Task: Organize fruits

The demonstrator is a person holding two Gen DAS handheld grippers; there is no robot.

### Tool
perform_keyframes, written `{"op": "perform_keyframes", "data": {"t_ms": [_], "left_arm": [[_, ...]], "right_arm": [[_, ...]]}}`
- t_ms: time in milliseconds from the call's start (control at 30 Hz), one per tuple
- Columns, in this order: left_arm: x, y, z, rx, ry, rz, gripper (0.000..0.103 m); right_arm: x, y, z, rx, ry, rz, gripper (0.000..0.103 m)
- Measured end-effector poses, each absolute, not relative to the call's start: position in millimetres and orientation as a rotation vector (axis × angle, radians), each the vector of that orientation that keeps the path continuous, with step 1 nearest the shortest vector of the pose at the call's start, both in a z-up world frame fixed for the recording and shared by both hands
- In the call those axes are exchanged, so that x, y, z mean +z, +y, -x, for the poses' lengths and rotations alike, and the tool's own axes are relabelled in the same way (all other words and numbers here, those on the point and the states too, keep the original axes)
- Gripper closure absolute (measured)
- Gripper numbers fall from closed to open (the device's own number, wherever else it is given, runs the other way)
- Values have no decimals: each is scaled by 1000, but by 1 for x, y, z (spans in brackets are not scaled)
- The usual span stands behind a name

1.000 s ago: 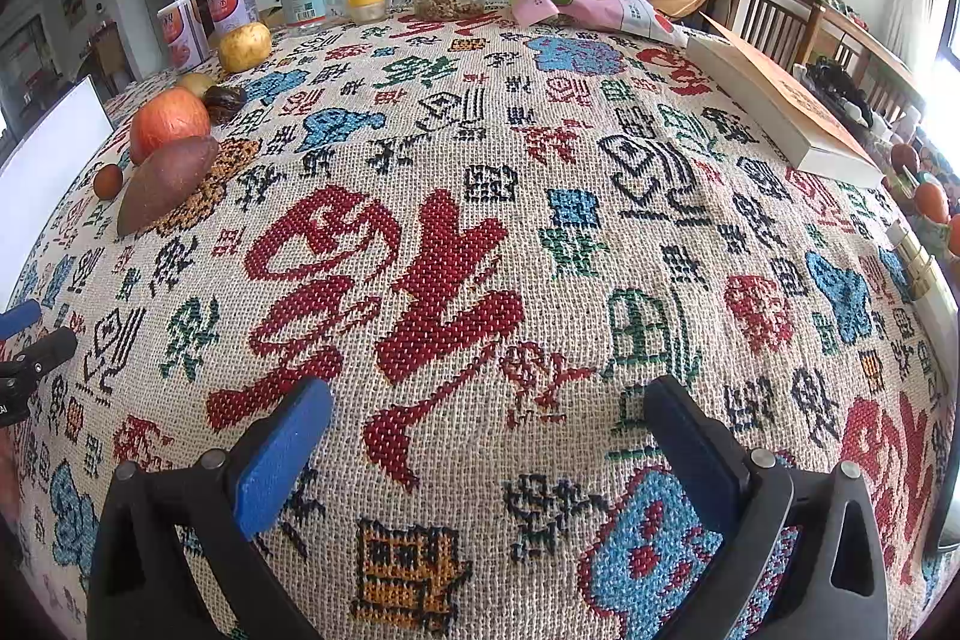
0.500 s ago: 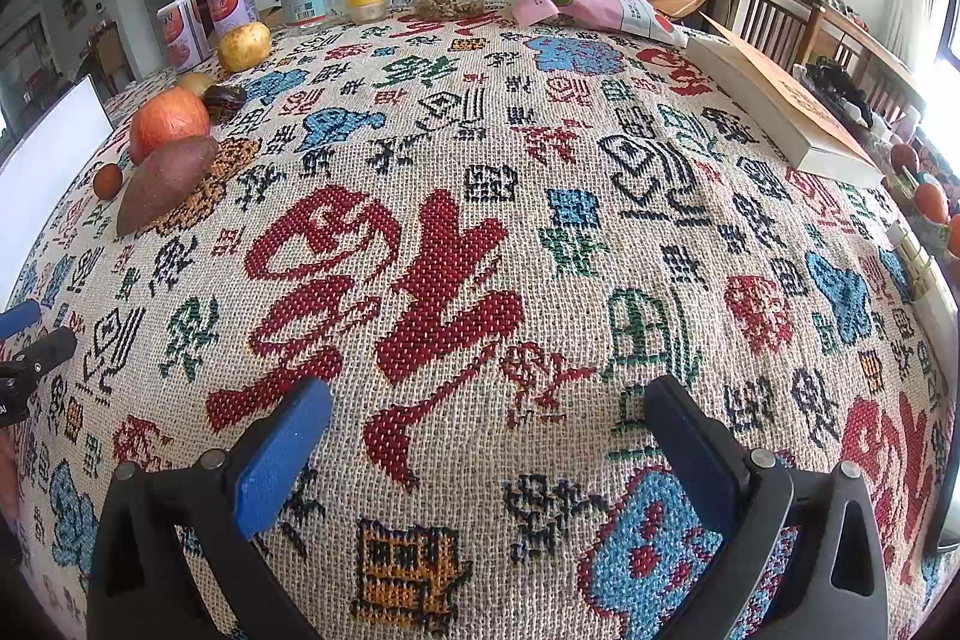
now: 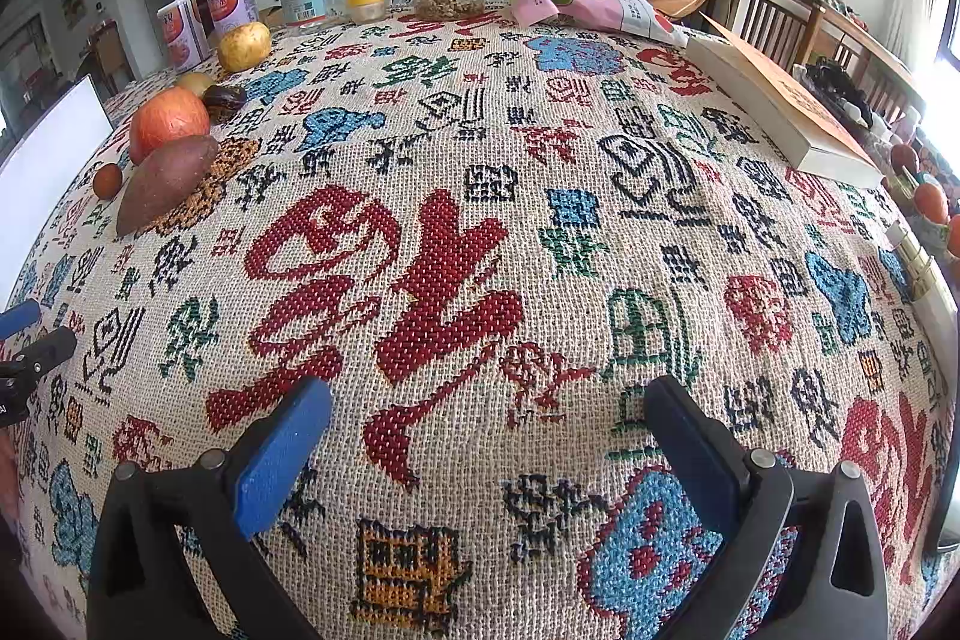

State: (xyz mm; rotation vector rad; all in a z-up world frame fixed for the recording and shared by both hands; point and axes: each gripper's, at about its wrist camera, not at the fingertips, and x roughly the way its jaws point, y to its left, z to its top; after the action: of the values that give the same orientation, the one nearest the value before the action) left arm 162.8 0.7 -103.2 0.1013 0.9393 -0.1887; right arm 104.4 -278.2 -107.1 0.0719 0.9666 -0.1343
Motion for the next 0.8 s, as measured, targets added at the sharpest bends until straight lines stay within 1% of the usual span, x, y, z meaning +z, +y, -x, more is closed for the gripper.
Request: {"op": "perform_keyframes", "data": {"t_ms": [700,800], "left_arm": [[-103,1,-163,-191,941,-100,0],[-104,-3,-179,-215,946,-114,0]], "right_arm": [[-107,-278,-104,-134,967,-72,0],[-107,-278,-104,-134,967,-72,0]]}}
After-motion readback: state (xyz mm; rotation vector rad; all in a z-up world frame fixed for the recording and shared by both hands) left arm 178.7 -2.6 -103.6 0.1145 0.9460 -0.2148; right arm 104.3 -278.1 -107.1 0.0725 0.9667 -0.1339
